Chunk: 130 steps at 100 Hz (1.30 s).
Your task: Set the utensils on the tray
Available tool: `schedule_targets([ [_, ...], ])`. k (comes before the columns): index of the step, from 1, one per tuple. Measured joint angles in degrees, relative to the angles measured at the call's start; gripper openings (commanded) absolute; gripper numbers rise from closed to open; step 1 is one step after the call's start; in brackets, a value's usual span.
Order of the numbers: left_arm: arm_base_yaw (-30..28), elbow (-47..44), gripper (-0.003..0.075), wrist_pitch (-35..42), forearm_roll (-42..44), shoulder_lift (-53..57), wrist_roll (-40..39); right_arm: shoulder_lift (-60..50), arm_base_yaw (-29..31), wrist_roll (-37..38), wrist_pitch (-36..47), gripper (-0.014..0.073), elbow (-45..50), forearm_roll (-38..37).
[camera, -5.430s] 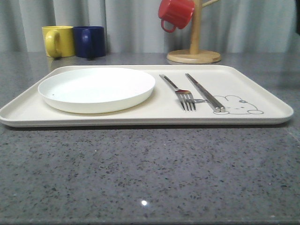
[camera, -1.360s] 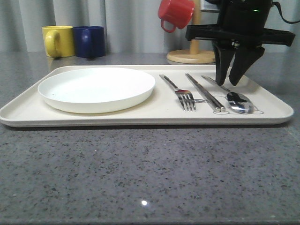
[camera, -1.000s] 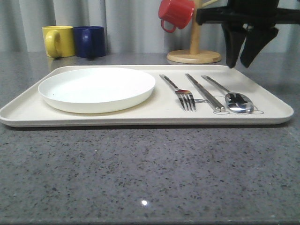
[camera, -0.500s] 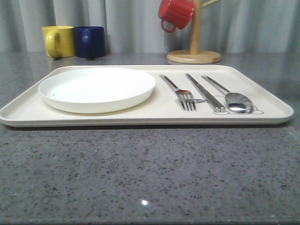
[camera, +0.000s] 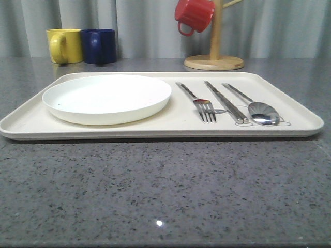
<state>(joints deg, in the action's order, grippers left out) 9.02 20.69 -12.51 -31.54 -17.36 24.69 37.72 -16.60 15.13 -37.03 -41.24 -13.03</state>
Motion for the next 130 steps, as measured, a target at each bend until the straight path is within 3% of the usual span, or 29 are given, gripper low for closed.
schedule_targets([
  [10,0.0,0.0,-0.0019,0.0,0.0,0.0,0.0,-6.0,0.0,0.0,0.9,0.0182,4.4,-0.1],
  [28,0.0,0.0,-0.0019,0.0,0.0,0.0,0.0,-13.0,0.0,0.0,2.6,-0.0077,9.7,-0.3],
  [107,0.0,0.0,-0.0019,0.0,0.0,0.0,0.0,-13.8,0.0,-0.1,3.1,-0.0069,10.4,-1.7],
  [130,0.0,0.0,-0.0019,0.0,0.0,0.0,0.0,-18.9,0.5,-0.2,12.4,-0.0069,16.6,-3.0],
])
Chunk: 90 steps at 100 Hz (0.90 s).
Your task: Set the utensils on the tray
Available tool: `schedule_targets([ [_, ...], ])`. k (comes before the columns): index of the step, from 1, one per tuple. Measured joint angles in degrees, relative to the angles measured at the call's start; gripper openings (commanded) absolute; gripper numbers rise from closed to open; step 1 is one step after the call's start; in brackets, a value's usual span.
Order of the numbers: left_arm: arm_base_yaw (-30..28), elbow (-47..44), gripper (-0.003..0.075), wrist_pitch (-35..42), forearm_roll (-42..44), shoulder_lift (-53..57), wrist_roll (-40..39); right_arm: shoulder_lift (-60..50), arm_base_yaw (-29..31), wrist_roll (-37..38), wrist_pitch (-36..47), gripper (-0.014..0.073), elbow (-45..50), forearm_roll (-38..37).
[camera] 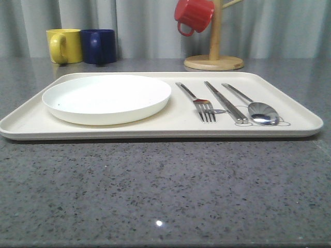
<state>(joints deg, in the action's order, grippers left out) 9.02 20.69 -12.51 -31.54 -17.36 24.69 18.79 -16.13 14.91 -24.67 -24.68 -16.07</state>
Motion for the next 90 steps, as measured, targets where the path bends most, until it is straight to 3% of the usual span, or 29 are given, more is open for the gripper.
schedule_targets([
  [40,0.0,0.0,-0.0019,0.0,0.0,0.0,0.0,-15.6,11.4,-7.3,11.1,-0.0069,17.5,11.9],
  [65,0.0,0.0,-0.0019,0.0,0.0,0.0,0.0,-19.4,12.2,-8.1,19.4,-0.0069,25.4,13.1],
  [90,0.0,0.0,-0.0019,0.0,0.0,0.1,0.0,-19.4,12.2,-8.1,24.1,-0.0069,26.1,13.5],
])
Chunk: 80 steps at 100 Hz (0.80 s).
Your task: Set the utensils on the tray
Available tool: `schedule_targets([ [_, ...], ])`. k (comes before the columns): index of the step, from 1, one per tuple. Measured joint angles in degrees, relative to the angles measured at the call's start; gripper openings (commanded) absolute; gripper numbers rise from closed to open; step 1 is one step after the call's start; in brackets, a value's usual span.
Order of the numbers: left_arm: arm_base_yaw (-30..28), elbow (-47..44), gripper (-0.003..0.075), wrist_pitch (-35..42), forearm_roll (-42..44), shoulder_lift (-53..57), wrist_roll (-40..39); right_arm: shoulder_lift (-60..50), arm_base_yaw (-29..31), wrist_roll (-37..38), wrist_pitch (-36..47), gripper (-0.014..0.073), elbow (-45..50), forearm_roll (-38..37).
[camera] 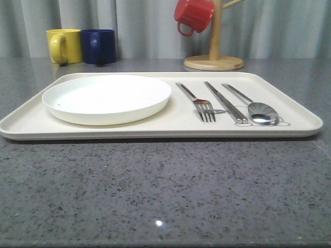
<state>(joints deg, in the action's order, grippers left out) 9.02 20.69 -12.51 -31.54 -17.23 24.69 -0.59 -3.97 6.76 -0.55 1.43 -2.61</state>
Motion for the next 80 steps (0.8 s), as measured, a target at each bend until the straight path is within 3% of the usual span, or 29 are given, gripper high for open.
schedule_targets([
  [80,0.0,0.0,-0.0019,0.0,0.0,0.0,0.0,0.0,0.0,-0.1,0.5,-0.0069,0.0,0.1],
])
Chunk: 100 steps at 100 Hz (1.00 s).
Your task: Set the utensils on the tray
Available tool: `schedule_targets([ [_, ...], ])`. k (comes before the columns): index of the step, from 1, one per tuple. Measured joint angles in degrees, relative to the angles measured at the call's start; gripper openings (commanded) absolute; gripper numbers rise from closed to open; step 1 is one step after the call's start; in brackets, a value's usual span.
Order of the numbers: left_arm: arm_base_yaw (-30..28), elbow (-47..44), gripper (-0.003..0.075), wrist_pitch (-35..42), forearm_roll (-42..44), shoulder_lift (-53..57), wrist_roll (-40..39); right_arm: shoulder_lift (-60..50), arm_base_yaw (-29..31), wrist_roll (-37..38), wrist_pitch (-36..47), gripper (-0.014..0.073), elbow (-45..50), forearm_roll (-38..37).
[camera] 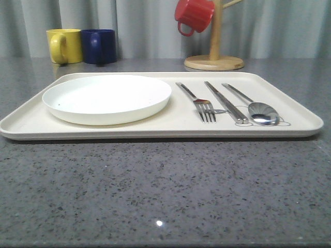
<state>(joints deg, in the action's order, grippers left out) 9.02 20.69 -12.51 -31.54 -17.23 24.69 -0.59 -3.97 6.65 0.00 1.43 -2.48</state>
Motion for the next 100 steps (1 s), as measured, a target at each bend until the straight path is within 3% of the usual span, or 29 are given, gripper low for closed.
schedule_targets([
  [32,0.0,0.0,-0.0019,1.7,1.9,0.0,-0.1,0.0,0.0,0.0,0.0,-0.0069,0.0,0.0],
  [39,0.0,0.0,-0.0019,2.4,7.3,0.0,-4.1,0.0,0.0,0.0,0.0,-0.0069,0.0,0.0],
  [54,-0.1,-0.8,-0.0019,2.8,26.2,0.7,-23.6,0.0,0.0,0.0,0.0,-0.0069,0.0,0.0],
  [61,-1.0,-2.2,-0.0019,2.8,31.5,2.0,-28.8,0.0,0.0,0.0,0.0,-0.0069,0.0,0.0],
  [100,-5.2,-14.5,-0.0019,2.8,34.8,17.5,-32.4,0.0,0.0,0.0,0.0,-0.0069,0.0,0.0],
])
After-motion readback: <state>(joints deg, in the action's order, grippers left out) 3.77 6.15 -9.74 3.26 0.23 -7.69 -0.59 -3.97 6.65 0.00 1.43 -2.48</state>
